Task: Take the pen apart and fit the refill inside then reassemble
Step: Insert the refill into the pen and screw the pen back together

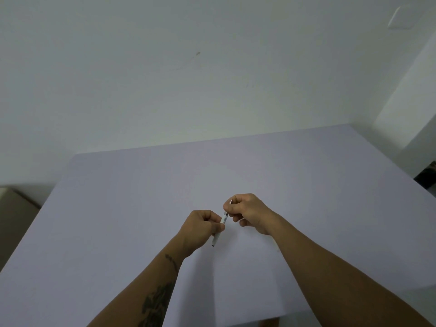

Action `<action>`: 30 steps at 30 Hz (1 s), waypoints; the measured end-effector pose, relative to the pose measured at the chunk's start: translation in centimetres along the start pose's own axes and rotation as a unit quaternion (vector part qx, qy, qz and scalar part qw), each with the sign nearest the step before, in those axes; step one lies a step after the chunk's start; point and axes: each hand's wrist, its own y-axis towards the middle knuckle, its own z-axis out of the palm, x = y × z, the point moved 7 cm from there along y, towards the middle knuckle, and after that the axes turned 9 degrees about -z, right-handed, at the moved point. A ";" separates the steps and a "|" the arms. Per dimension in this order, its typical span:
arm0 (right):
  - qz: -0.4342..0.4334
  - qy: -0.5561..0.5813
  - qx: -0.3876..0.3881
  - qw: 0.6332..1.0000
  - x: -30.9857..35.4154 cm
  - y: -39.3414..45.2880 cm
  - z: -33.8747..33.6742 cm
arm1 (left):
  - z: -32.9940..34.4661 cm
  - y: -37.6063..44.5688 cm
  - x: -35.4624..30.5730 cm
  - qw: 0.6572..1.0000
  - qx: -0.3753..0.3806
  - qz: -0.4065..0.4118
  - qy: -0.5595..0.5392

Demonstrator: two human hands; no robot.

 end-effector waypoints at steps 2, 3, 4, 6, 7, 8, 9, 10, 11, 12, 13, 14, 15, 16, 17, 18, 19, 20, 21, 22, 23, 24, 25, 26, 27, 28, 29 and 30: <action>-0.002 0.024 0.000 1.000 0.0 0.0 -0.1 | -0.1 0.0 -0.1 1.000 -0.003 0.000 0.001; -0.004 0.016 -0.003 1.000 0.0 0.1 -0.1 | -0.2 0.0 -0.1 1.000 -0.004 0.000 0.002; -0.005 0.003 -0.007 1.000 0.0 0.1 -0.2 | -0.2 0.0 0.0 1.000 -0.004 0.000 0.003; -0.006 -0.018 -0.016 1.000 0.0 0.2 -0.2 | -0.2 0.0 0.0 1.000 -0.004 0.000 0.003; -0.007 -0.025 -0.020 0.999 -0.1 0.2 -0.2 | -0.2 -0.1 0.1 1.000 -0.004 0.000 0.002; -0.007 -0.029 -0.023 0.999 -0.1 0.2 -0.1 | -0.1 -0.1 0.1 1.000 -0.004 0.000 0.002; -0.007 -0.032 -0.024 0.999 -0.1 0.1 -0.1 | -0.1 -0.1 0.1 1.000 -0.004 0.000 0.002; -0.006 -0.032 -0.025 0.999 -0.2 0.0 0.0 | -0.2 -0.1 0.1 1.000 -0.004 0.000 0.003; -0.005 -0.030 -0.023 0.999 -0.2 -0.1 0.0 | -0.2 -0.1 0.0 1.000 -0.004 0.000 0.003; -0.003 -0.022 -0.020 1.000 -0.2 -0.2 0.0 | -0.1 -0.2 0.0 1.000 -0.003 -0.001 0.003; 0.001 -0.006 -0.015 1.000 -0.2 -0.3 0.0 | -0.1 -0.2 0.0 1.000 -0.003 -0.001 0.002; 0.007 0.017 -0.007 1.000 -0.2 -0.4 0.1 | -0.1 -0.2 0.0 1.000 -0.003 -0.002 0.002; 0.012 0.044 0.001 0.999 -0.2 -0.5 0.2 | -0.1 -0.2 -0.1 1.000 -0.003 -0.002 0.002; 0.016 0.064 0.007 0.998 -0.2 -0.5 0.2 | -0.1 -0.2 -0.1 1.000 -0.003 -0.002 0.002; 0.018 0.073 0.009 0.997 -0.2 -0.5 0.1 | -0.1 -0.2 -0.2 1.000 -0.002 -0.002 0.000; 0.020 0.070 0.008 0.997 -0.2 -0.5 0.0 | 0.0 -0.3 -0.2 1.000 0.000 -0.001 -0.001; 0.020 0.062 0.005 0.998 -0.2 -0.5 -0.1 | 0.1 -0.3 -0.3 1.000 0.001 0.000 -0.001; 0.020 0.052 0.000 0.998 -0.2 -0.5 -0.3 | 0.2 -0.4 -0.4 1.000 0.003 0.001 -0.001; 0.021 0.041 -0.005 0.999 -0.2 -0.5 -0.3 | 0.3 -0.4 -0.4 1.000 0.004 0.001 -0.001; 0.021 0.028 -0.009 0.999 -0.2 -0.5 -0.3 | 0.4 -0.5 -0.5 1.000 0.005 0.000 -0.001; 0.020 0.014 -0.013 1.000 -0.3 -0.4 -0.3 | 0.5 -0.5 -0.5 1.000 0.005 0.000 0.000; 0.020 -0.001 -0.017 1.000 -0.3 -0.4 -0.3 | 0.5 -0.5 -0.5 1.000 0.004 -0.001 0.001; 0.020 -0.014 -0.019 1.000 -0.3 -0.4 -0.2 | 0.6 -0.5 -0.4 1.000 0.003 -0.002 0.002; 0.021 -0.022 -0.021 0.999 -0.4 -0.4 -0.2 | 0.6 -0.6 -0.4 1.000 0.003 -0.003 0.003; 0.022 -0.020 -0.020 0.999 -0.4 -0.5 -0.2 | 0.5 -0.7 -0.3 1.000 0.004 -0.004 0.002; 0.025 -0.003 -0.016 1.000 -0.5 -0.5 -0.1 | 0.5 -0.7 -0.3 1.000 0.004 -0.005 0.000; 0.028 0.027 -0.010 0.999 -0.5 -0.6 0.0 | 0.4 -0.8 -0.3 1.000 0.003 -0.006 -0.002; 0.032 0.061 -0.003 0.998 -0.6 -0.7 0.1 | 0.3 -0.8 -0.3 1.000 0.003 -0.006 -0.004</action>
